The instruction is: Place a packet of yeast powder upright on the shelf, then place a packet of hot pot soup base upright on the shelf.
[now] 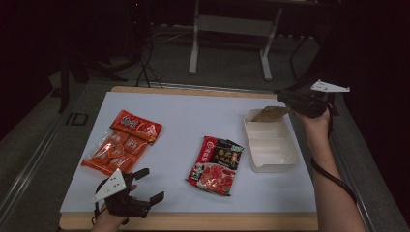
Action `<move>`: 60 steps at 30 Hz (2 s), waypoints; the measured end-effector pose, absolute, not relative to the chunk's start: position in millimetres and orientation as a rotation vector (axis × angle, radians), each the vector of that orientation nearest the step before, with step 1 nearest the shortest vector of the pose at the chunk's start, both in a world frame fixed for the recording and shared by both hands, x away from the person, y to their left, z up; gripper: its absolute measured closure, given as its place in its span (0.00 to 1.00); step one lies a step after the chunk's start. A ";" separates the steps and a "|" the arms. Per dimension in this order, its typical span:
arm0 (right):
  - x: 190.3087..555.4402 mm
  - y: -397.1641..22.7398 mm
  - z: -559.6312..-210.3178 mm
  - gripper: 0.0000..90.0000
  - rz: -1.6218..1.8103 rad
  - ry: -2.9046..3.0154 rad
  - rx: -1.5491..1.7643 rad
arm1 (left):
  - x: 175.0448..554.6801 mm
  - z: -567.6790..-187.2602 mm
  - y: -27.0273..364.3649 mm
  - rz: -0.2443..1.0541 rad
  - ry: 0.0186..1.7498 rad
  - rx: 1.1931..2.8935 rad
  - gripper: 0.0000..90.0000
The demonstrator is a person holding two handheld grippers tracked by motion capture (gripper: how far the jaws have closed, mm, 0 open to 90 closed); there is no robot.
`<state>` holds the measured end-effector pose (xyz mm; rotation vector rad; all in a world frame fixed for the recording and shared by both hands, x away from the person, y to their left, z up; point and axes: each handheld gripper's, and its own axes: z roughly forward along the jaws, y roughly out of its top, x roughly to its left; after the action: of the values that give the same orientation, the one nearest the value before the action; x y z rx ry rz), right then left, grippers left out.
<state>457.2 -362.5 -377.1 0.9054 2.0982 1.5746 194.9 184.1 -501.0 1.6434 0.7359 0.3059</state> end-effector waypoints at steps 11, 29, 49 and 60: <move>419.5 -352.2 -358.1 0.54 1.546 2.102 0.939 | 198.9 -497.0 173.3 0.318 0.718 1.671 0.06; 323.3 -327.6 -368.6 0.16 1.602 2.048 0.866 | 206.2 -477.1 161.5 0.222 0.743 1.738 0.08; 245.3 -302.1 -388.9 0.15 1.583 2.091 0.818 | 220.5 -457.0 138.7 0.208 0.662 1.797 0.11; 216.8 -300.9 -400.9 0.11 1.629 2.066 0.839 | 240.9 -446.6 118.3 0.222 0.666 1.835 0.11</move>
<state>216.8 -300.9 -400.9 0.8392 2.0657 1.6292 240.9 118.3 -446.6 1.8348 0.6660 0.2221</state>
